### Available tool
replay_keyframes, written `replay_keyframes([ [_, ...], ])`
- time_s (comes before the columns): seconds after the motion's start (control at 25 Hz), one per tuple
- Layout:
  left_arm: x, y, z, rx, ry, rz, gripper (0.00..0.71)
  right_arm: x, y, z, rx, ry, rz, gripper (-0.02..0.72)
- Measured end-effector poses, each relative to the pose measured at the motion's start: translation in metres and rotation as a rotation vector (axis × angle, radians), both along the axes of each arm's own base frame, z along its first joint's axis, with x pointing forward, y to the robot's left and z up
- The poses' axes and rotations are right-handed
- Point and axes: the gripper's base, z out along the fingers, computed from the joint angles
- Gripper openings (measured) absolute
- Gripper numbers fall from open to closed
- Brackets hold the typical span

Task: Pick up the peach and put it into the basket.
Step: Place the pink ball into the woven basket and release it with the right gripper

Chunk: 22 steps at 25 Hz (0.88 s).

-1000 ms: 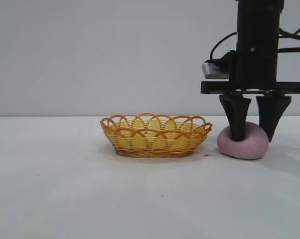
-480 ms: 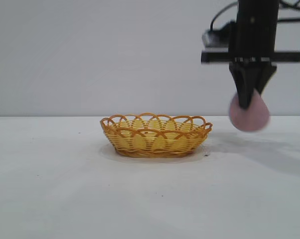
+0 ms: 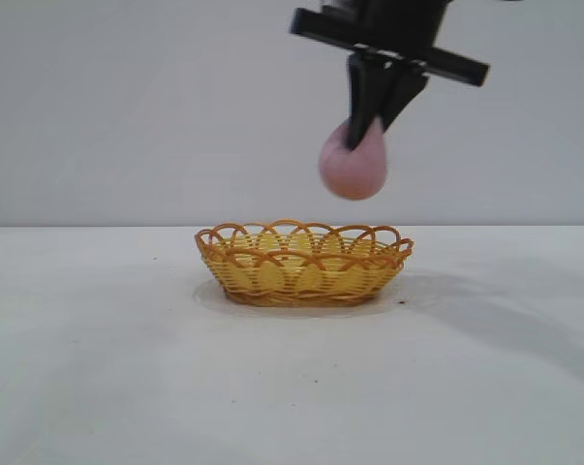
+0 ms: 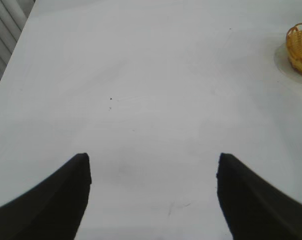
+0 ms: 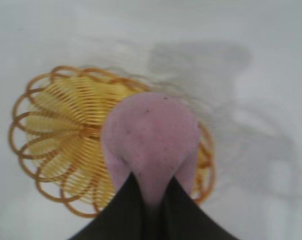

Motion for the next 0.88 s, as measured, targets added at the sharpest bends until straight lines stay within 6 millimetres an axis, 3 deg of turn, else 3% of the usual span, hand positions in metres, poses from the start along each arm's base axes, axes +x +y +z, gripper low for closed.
replay_keyframes([
  [0.2,0.0,0.0,0.0,0.0,0.0,0.0,0.469,-0.004,0.02,-0.022,-0.01,0.026,0.036,0.0],
  [0.24,0.0,0.0,0.0,0.0,0.0,0.0,0.469,-0.004,0.02,-0.025,-0.013,0.031,0.036,0.066],
  [0.32,0.0,0.0,0.0,0.0,0.0,0.0,0.469,-0.003,0.02,-0.029,-0.017,0.039,0.036,0.066],
  [0.6,0.0,0.0,0.0,0.0,0.0,0.0,0.469,-0.004,0.02,-0.034,-0.033,0.066,0.042,0.326],
  [0.88,0.0,0.0,0.0,0.0,0.0,0.0,0.469,-0.008,0.018,-0.034,-0.053,0.101,0.052,0.337],
])
